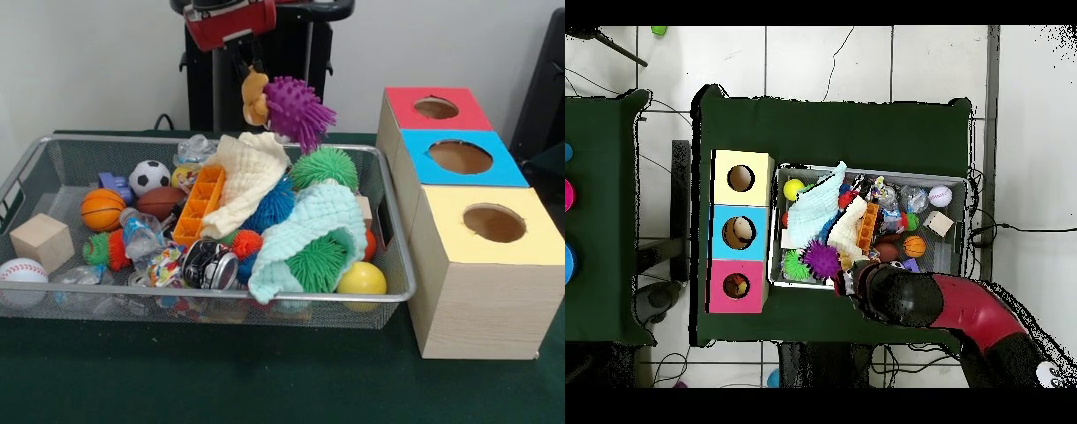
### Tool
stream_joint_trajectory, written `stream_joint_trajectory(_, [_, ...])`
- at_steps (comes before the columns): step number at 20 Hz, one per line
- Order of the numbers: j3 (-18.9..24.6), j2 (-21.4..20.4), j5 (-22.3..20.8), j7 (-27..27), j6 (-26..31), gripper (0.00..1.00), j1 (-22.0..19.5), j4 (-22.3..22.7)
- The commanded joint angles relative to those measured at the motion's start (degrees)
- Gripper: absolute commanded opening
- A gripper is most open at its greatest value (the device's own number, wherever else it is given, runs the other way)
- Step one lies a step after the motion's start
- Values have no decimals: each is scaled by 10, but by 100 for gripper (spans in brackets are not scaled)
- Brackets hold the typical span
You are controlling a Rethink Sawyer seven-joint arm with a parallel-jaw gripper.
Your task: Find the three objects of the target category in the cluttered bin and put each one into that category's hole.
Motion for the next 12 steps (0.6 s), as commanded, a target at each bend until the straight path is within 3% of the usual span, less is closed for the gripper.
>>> stream_joint_trajectory(1, [-17, -24, 35, 93, -5, 0, 8, 11])
stream_joint_trajectory(6, [-26, -31, 34, 93, -6, 0, 17, 3])
stream_joint_trajectory(9, [-68, -32, 16, 122, 22, 0, 54, -41])
stream_joint_trajectory(12, [-114, -18, -15, 159, -58, 0, 101, -85])
